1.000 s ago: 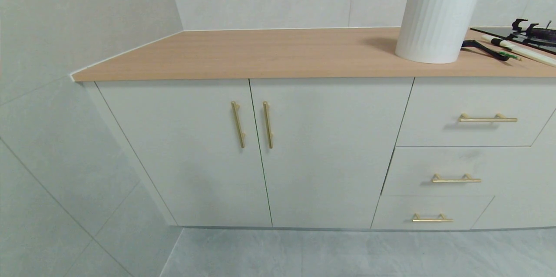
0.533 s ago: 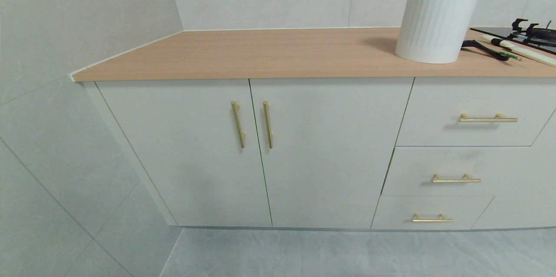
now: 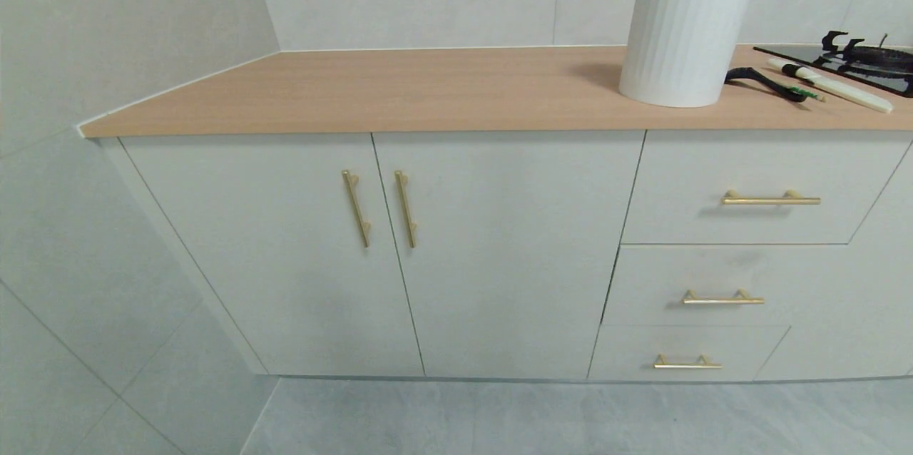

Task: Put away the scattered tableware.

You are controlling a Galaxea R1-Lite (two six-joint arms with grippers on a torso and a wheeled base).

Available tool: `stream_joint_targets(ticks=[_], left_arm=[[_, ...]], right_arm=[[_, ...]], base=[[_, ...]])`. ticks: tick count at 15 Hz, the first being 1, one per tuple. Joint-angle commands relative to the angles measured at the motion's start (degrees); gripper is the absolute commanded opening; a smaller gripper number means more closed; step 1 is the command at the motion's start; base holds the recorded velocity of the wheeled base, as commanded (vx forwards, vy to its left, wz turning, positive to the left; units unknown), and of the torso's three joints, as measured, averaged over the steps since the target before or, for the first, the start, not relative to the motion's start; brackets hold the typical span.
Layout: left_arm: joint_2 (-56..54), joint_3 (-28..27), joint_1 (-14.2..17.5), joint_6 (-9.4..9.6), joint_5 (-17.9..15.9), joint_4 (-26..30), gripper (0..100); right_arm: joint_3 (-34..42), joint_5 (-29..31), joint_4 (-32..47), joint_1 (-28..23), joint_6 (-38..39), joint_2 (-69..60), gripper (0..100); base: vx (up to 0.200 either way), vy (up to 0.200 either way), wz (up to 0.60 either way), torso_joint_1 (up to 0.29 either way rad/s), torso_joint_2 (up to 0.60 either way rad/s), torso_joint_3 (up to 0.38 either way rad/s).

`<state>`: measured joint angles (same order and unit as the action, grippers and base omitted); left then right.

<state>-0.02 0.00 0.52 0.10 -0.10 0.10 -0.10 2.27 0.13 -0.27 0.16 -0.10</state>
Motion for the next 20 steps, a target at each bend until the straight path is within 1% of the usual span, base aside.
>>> stream_joint_targets(ticks=[1,6,12,17,19,20], left_arm=[[0.0,0.0,0.0,-0.01,0.0,0.0,100],[0.0,0.0,0.0,-0.10,0.1,0.0,100],[0.0,0.0,0.0,-0.01,0.0,0.0,100],[0.0,0.0,0.0,-0.01,0.1,0.0,100],[0.0,0.0,0.0,-0.01,0.1,0.0,100],[0.0,0.0,0.0,-0.01,0.1,0.0,100]], right_arm=[[0.0,0.0,0.0,0.0,-0.1,0.1,100],[0.0,0.0,0.0,0.0,0.0,0.1,100],[0.0,0.0,0.0,0.0,0.0,0.1,100],[0.0,0.0,0.0,0.0,0.0,0.1,100],[0.0,0.0,0.0,0.0,0.0,0.1,100],[0.0,0.0,0.0,0.0,0.0,0.1,100]], base=[[0.000,-0.200,0.00,0.002,0.00,0.002],[0.000,-0.200,0.00,0.008,0.00,0.001],[0.000,0.000,0.00,0.000,0.00,0.000],[0.200,0.000,0.00,-0.001,0.00,0.002],[0.000,0.000,0.00,0.000,0.00,0.000],[0.000,0.000,-0.60,0.007,0.00,-0.002]])
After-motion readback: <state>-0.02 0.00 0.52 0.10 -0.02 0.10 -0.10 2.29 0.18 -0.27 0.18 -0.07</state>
